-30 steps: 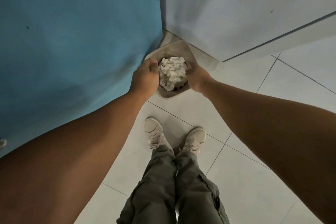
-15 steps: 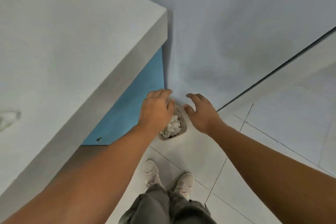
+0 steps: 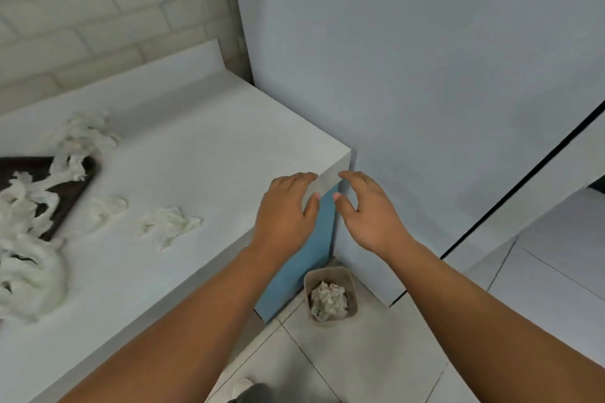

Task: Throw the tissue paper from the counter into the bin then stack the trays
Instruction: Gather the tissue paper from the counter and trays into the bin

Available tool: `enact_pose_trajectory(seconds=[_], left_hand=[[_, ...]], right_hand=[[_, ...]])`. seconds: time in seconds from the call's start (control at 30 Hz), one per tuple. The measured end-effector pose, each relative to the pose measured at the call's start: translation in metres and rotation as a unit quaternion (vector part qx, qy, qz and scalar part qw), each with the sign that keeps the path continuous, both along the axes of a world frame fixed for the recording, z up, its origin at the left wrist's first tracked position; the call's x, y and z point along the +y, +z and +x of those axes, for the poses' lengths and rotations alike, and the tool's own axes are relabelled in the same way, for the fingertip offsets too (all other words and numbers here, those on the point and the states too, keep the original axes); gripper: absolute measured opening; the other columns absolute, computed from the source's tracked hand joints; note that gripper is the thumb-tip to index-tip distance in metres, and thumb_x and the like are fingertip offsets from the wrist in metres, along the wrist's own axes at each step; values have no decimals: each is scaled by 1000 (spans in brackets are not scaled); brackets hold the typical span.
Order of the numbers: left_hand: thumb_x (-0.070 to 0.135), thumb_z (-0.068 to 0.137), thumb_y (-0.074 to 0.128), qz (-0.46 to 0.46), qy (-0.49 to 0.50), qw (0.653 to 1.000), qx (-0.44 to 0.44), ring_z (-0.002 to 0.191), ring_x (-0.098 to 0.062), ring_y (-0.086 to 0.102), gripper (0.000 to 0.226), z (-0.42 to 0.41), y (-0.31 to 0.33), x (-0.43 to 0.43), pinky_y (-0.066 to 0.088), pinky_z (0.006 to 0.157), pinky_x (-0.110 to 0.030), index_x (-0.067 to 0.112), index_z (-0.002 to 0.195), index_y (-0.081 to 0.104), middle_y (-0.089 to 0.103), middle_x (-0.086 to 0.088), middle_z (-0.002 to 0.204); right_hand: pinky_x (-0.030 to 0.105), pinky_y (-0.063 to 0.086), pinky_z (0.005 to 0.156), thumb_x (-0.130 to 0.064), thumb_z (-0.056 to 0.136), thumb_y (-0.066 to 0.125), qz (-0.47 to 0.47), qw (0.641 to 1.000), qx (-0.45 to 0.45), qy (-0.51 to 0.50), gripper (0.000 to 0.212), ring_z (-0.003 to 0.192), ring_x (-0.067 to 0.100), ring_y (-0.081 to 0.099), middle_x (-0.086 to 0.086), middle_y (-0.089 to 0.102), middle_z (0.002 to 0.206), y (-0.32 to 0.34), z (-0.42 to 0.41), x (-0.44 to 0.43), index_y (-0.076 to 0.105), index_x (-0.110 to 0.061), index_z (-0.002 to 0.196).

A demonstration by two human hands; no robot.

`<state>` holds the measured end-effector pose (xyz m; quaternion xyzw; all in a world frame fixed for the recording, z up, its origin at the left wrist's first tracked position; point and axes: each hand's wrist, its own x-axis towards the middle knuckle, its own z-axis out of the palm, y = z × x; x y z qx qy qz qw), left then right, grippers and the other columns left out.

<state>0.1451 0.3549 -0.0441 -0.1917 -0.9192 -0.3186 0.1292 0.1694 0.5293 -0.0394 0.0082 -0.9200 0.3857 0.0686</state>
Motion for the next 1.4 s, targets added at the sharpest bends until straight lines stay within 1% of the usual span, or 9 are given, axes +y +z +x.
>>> enact_pose_trajectory(seconds=[0.1, 0.27, 0.53, 0.7, 0.87, 1.03, 1.1, 1.23, 1.4], left_hand=[[30, 99, 52, -6, 30, 999, 10, 126, -13, 45, 37, 4, 25, -36, 31, 101, -20, 20, 135, 56, 59, 5, 134], [32, 101, 50, -32, 85, 996, -6, 129, -13, 45, 37, 7, 35, -112, 39, 107, -29, 24, 136, 55, 57, 6, 137], [14, 96, 58, -112, 100, 987, -58, 122, -21, 51, 33, -10, 3, -252, 39, 98, -26, 19, 128, 60, 61, 3, 130], [4, 85, 69, -139, 40, 986, -79, 114, -30, 57, 45, -28, -24, -305, 43, 97, -32, 12, 128, 61, 62, -7, 128], [15, 90, 65, -129, -35, 987, -84, 117, -26, 52, 48, -44, -42, -314, 43, 101, -36, 15, 137, 54, 56, -5, 137], [16, 94, 60, -110, -66, 989, -70, 109, -25, 53, 37, -59, -50, -314, 46, 92, -34, 15, 131, 59, 62, -5, 124], [14, 95, 58, -96, -69, 990, -78, 103, -24, 56, 28, -65, -52, -317, 48, 87, -34, 15, 122, 65, 64, -4, 114], [13, 97, 54, -57, -61, 991, -106, 92, -20, 60, 19, -79, -48, -323, 45, 80, -28, 14, 108, 69, 62, -2, 100], [21, 96, 59, 41, -59, 989, -133, 90, -13, 60, 12, -87, -36, -331, 47, 82, -26, 22, 102, 70, 64, 3, 95]], right_hand=[[30, 29, 114, -33, 98, 50, 10, 999, 11, 42, 47, 136, 17, 37, 1, 45, 146, 14, -4, -33, 43, -21, 143], [22, 30, 107, -36, 98, 52, 50, 992, 5, 116, 40, 129, 16, 44, 0, 52, 137, 21, -10, -94, 52, -18, 134], [32, 43, 99, -45, 94, 54, 88, 981, -52, 167, 46, 120, 18, 48, 0, 52, 131, 5, -22, -203, 52, -21, 133], [37, 47, 93, -59, 84, 59, 114, 984, -70, 120, 65, 119, 20, 44, -1, 48, 131, -15, -30, -267, 43, -22, 136], [38, 48, 85, -69, 76, 57, 170, 982, -71, 40, 80, 112, 22, 44, 3, 45, 123, -41, -33, -310, 39, -17, 133], [35, 45, 84, -45, 90, 55, 218, 975, -30, -21, 48, 103, 25, 49, 6, 51, 116, -56, -39, -324, 50, -13, 125], [35, 44, 85, -31, 96, 49, 209, 977, -32, -6, 32, 103, 26, 51, 7, 54, 116, -57, -42, -324, 56, -12, 121], [33, 43, 88, -17, 100, 41, 157, 985, -70, -6, 26, 102, 26, 55, 8, 60, 114, -53, -52, -322, 59, -9, 117], [23, 39, 76, -11, 101, 36, -58, 993, -98, -35, 25, 91, 14, 55, -4, 59, 102, -28, -60, -333, 56, -14, 116]])
